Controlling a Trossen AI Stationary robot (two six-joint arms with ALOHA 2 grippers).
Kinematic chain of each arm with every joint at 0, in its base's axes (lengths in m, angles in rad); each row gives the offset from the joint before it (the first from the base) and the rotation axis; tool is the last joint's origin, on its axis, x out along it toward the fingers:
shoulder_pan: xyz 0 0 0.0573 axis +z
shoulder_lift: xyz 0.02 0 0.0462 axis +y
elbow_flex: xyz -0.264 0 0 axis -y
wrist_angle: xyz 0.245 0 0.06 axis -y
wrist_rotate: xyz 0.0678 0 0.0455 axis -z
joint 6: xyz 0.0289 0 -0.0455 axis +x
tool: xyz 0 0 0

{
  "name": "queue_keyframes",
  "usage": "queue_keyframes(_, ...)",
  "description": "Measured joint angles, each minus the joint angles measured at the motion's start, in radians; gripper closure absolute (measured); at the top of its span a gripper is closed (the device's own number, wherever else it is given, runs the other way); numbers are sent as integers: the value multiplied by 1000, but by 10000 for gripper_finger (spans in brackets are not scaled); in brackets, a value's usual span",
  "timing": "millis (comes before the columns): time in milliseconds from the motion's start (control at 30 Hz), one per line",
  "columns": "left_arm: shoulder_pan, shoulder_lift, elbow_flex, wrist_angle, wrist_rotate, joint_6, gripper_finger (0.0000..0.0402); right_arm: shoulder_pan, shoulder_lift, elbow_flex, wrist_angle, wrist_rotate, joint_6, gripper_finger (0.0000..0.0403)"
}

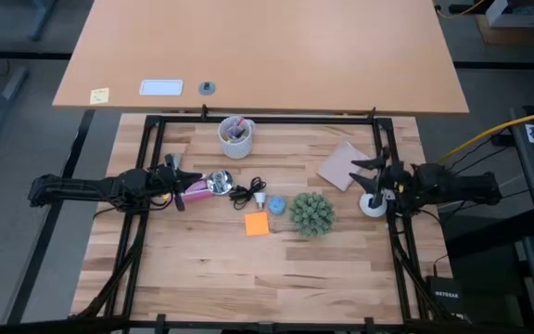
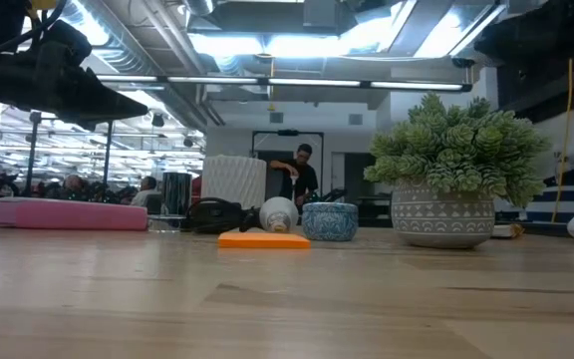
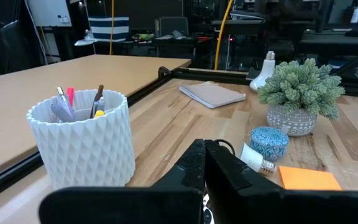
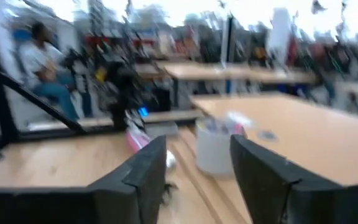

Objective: Screw lightbulb
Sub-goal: Insert the lightbulb into the silver lamp

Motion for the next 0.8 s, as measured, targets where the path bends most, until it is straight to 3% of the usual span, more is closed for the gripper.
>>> queue_keyframes(300,0,0,0,0,0,0,402,0,406,400,-463,22,131,220)
queue_keyframes(433,0,0,0,0,0,0,401,0,610,609,-797,15,323,220)
queue_keyframes(633,0,0,0,0,0,0,401,0,887,853,-1228,-115,526,220)
queue_keyframes(800,0,0,0,0,0,0,402,0,1048,917,-1368,-209,588,220)
